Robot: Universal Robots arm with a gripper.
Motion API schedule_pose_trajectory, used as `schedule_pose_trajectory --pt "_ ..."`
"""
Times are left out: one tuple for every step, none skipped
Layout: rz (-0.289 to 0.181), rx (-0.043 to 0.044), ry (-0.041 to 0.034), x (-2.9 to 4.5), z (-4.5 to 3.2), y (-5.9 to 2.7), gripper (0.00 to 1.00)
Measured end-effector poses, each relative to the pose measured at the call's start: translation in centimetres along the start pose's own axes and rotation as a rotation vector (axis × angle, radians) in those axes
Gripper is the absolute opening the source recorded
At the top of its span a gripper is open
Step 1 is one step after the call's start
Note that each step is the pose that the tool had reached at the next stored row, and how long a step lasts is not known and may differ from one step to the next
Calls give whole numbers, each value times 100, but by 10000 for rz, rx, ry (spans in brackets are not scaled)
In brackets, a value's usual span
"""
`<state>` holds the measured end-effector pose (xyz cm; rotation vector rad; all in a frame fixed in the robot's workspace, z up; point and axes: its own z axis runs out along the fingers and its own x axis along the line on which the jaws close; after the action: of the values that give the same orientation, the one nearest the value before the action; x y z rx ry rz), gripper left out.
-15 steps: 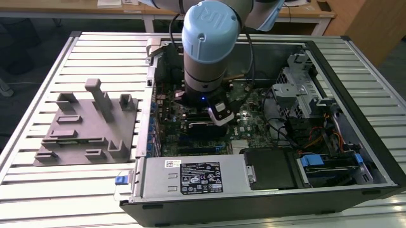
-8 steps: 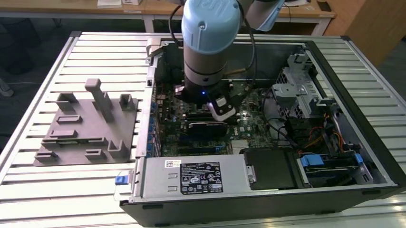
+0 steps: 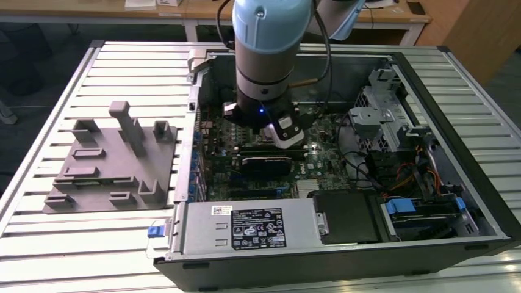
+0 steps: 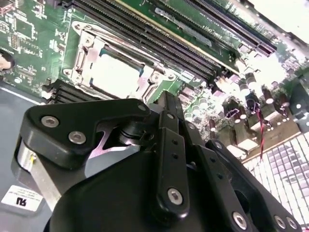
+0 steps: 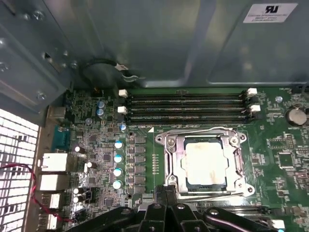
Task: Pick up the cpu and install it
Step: 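Install the second cpu locking lever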
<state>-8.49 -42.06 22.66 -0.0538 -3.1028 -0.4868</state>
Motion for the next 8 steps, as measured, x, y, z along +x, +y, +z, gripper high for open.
schedule_pose_trajectory --pt "12 131 -7 0 -2 2 11" --pt "22 262 -16 -1 -1 5 11" --pt "35 327 -22 -4 -1 7 11" --pt "49 365 -28 -9 0 8 11" --pt "69 384 -34 -21 0 9 11" --pt "89 400 -41 -39 0 10 11" --pt "108 417 -47 -58 0 11 11" --pt "125 436 -53 -78 0 11 11"
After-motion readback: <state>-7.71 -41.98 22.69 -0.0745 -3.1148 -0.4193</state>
